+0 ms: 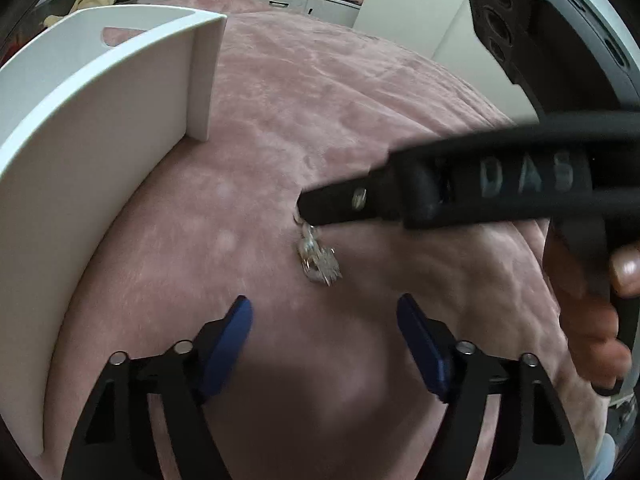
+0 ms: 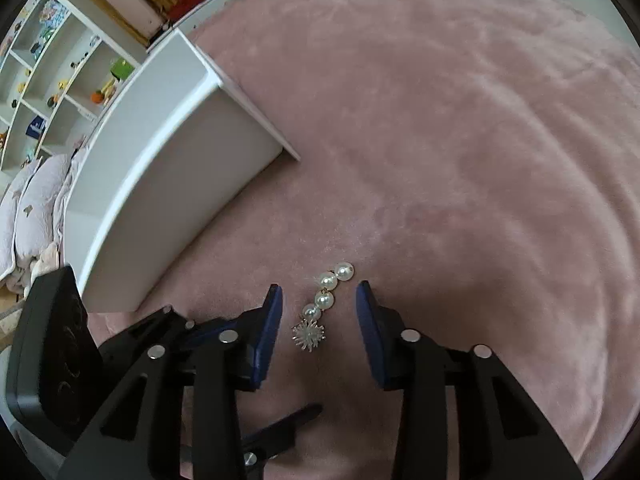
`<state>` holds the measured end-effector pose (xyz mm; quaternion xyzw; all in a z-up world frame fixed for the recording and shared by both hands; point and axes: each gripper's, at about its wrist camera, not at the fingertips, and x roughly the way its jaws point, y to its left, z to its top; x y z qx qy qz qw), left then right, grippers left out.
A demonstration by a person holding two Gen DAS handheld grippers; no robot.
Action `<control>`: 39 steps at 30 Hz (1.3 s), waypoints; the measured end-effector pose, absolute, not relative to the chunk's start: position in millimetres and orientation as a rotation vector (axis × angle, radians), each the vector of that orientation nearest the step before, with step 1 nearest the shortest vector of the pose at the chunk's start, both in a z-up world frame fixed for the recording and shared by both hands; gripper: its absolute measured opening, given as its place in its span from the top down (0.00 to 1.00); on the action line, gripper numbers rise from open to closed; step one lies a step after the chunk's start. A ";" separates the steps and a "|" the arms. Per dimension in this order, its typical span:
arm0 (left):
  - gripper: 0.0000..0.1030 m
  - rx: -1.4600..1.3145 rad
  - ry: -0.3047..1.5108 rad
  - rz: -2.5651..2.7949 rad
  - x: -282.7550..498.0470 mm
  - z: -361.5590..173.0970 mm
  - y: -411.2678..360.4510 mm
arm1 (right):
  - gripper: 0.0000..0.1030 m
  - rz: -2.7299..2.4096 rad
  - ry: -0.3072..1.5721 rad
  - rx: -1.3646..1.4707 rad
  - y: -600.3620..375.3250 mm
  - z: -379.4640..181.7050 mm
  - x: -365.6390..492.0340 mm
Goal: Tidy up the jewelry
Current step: 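Grasp the silver pendant with the left tool while the right tool grasps the pearl strand, then carry the pendant and pearl strand with both tools over the white box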
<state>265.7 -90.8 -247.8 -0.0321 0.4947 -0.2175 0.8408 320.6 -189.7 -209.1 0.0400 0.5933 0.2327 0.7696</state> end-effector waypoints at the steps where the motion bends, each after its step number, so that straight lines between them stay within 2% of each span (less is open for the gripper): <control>1: 0.29 -0.071 1.039 -0.460 268.4 -248.0 -91.0 | 0.67 0.501 1.300 0.077 -187.8 -215.0 322.1; 4: 0.29 -0.068 1.045 -0.460 278.7 -252.3 -94.2 | 0.74 0.486 1.298 0.060 -182.7 -230.2 326.4; 5: 0.29 -0.058 1.049 -0.458 280.4 -254.5 -96.1 | 0.81 0.478 1.286 0.082 -184.1 -231.5 327.7; 7: 0.29 -0.032 1.047 -0.448 282.8 -256.7 -99.6 | 0.88 0.491 1.267 0.135 -189.5 -230.8 328.0; 19: 0.42 -0.037 1.012 -0.420 295.3 -256.7 -108.4 | 0.89 0.562 1.131 0.414 -244.8 -212.7 319.8; 22: 0.55 -0.036 1.013 -0.419 297.8 -256.7 -108.7 | 0.89 0.556 1.115 0.417 -254.2 -211.0 315.7; 24: 0.74 -0.032 1.016 -0.419 299.6 -256.3 -107.7 | 0.89 0.546 1.111 0.419 -257.7 -210.4 315.5; 25: 0.80 -0.033 1.019 -0.426 300.4 -256.5 -107.5 | 0.89 0.538 1.110 0.421 -256.5 -206.4 315.7; 39: 0.80 -0.004 0.987 -0.459 279.0 -235.1 -108.4 | 0.89 0.496 1.089 0.424 -278.9 -181.3 311.5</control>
